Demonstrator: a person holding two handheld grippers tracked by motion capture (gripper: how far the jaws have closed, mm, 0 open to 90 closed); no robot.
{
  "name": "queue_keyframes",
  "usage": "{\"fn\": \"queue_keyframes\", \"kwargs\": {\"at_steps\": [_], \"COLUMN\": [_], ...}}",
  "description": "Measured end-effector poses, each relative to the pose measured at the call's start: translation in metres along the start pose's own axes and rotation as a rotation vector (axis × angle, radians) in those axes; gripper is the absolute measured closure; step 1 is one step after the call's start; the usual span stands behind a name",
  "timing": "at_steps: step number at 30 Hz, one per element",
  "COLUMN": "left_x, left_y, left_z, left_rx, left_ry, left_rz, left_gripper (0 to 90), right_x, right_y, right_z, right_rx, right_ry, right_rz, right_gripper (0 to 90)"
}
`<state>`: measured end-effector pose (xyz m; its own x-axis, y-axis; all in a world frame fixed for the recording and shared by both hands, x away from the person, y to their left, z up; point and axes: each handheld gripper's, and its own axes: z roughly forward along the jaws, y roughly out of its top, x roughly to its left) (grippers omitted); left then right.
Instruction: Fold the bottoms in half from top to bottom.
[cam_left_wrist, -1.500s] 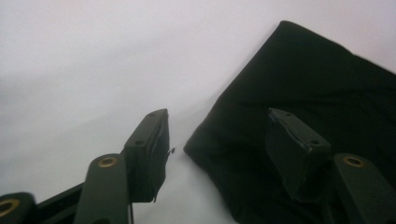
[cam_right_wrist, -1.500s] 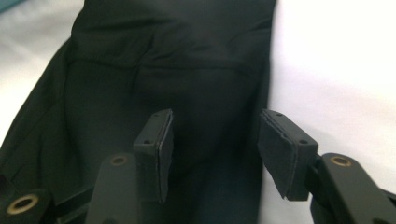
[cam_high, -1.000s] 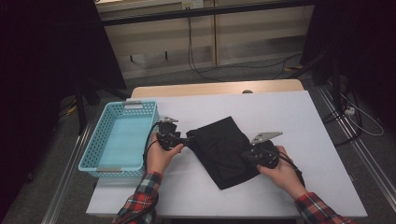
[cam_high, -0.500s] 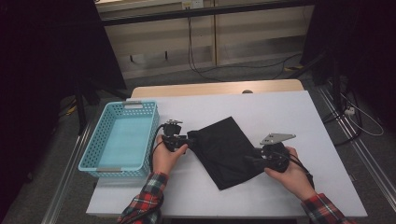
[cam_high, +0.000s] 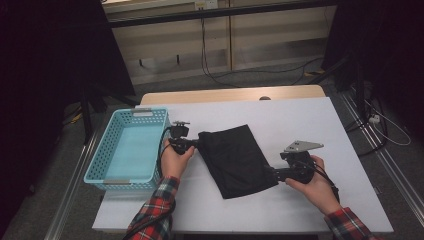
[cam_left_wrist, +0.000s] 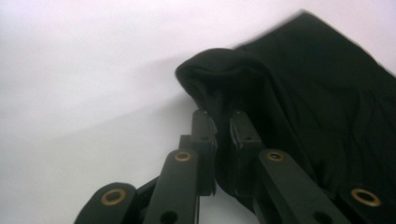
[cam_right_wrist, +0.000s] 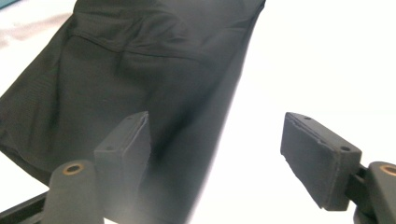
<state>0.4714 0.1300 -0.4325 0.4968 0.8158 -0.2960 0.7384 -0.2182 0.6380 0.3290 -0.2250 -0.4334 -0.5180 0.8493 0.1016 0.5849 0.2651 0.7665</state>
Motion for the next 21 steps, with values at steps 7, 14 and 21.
{"fn": "queue_keyframes", "kwargs": {"at_steps": [7, 14, 21], "left_x": [0.002, 0.004, 0.009], "left_y": [0.013, 0.01, 0.014], "left_z": [0.008, 0.008, -0.005], "left_rx": [0.008, 0.029, -0.005], "left_ry": [0.031, 0.033, 0.121], "left_rz": [-0.004, -0.006, -0.008], "left_gripper": [81.7, 75.8, 43.0], "right_x": [0.014, 0.027, 0.037], "right_y": [0.005, 0.004, 0.0], "right_z": [0.024, 0.047, 0.047], "right_rx": [0.028, 0.069, 0.078], "right_ry": [0.028, 0.003, -0.044], "right_rz": [0.027, 0.037, 0.004], "right_gripper": [19.3, 21.5, 26.2]}}
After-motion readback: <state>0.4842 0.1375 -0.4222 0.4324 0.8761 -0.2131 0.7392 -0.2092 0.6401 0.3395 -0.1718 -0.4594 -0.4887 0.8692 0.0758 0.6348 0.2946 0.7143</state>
